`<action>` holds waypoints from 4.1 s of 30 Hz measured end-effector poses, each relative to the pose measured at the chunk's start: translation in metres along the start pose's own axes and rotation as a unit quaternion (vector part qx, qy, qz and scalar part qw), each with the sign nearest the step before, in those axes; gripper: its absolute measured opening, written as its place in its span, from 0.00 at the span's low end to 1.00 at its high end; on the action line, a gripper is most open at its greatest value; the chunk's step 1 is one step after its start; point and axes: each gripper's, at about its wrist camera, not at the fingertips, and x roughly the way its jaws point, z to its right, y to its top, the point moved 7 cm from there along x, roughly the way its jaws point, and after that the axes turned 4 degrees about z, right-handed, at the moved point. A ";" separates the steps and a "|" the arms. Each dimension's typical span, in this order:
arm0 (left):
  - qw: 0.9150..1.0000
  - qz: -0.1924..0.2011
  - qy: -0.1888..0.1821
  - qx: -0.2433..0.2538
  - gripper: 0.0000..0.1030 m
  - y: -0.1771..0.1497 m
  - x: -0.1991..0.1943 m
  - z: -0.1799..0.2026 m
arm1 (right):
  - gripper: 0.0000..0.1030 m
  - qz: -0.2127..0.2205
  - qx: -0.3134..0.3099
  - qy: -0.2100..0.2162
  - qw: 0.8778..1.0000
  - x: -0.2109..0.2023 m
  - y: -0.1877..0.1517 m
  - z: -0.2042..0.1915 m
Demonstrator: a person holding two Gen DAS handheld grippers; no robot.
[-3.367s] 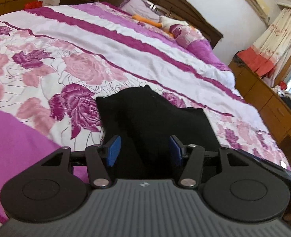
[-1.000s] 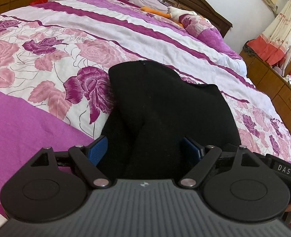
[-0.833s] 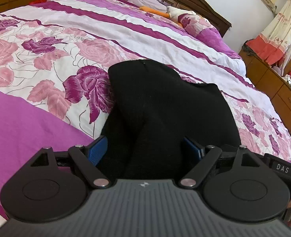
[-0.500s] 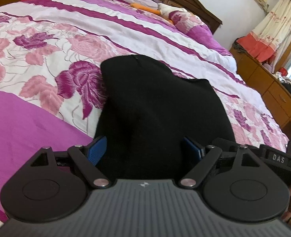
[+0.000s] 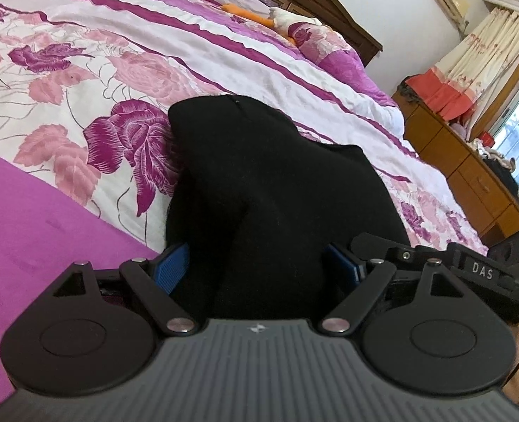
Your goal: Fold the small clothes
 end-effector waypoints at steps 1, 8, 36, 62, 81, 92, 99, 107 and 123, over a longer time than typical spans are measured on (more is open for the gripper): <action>1.000 0.000 -0.004 -0.004 0.84 0.001 0.001 -0.001 | 0.84 -0.001 0.000 0.001 1.000 0.001 0.001 -0.001; 0.999 0.008 -0.023 -0.045 0.51 0.007 0.002 -0.001 | 0.45 0.026 -0.004 0.005 1.000 -0.001 0.008 -0.008; 0.996 -0.034 -0.082 0.014 0.45 0.020 0.110 0.133 | 0.40 0.074 -0.045 -0.033 0.996 -0.070 0.101 0.059; 0.992 -0.031 0.030 0.120 0.59 0.003 0.081 0.129 | 0.55 0.077 -0.040 -0.130 0.988 -0.112 0.065 0.103; 0.986 -0.016 0.083 0.143 0.79 -0.030 0.020 0.148 | 0.63 0.113 -0.094 -0.170 0.974 -0.149 0.034 0.063; 0.979 -0.024 0.121 0.162 0.91 -0.076 0.025 0.152 | 0.75 0.091 -0.147 -0.248 0.953 -0.153 -0.020 0.068; 0.968 -0.037 0.158 0.192 0.97 -0.095 0.041 0.148 | 0.76 0.080 -0.162 -0.277 0.944 -0.139 -0.037 0.085; 0.965 -0.041 0.169 0.195 1.00 -0.099 0.045 0.149 | 0.79 0.086 -0.153 -0.269 0.947 -0.136 -0.041 0.091; 0.964 -0.045 0.178 0.193 1.00 -0.100 0.047 0.150 | 0.81 0.093 -0.138 -0.254 0.953 -0.136 -0.042 0.096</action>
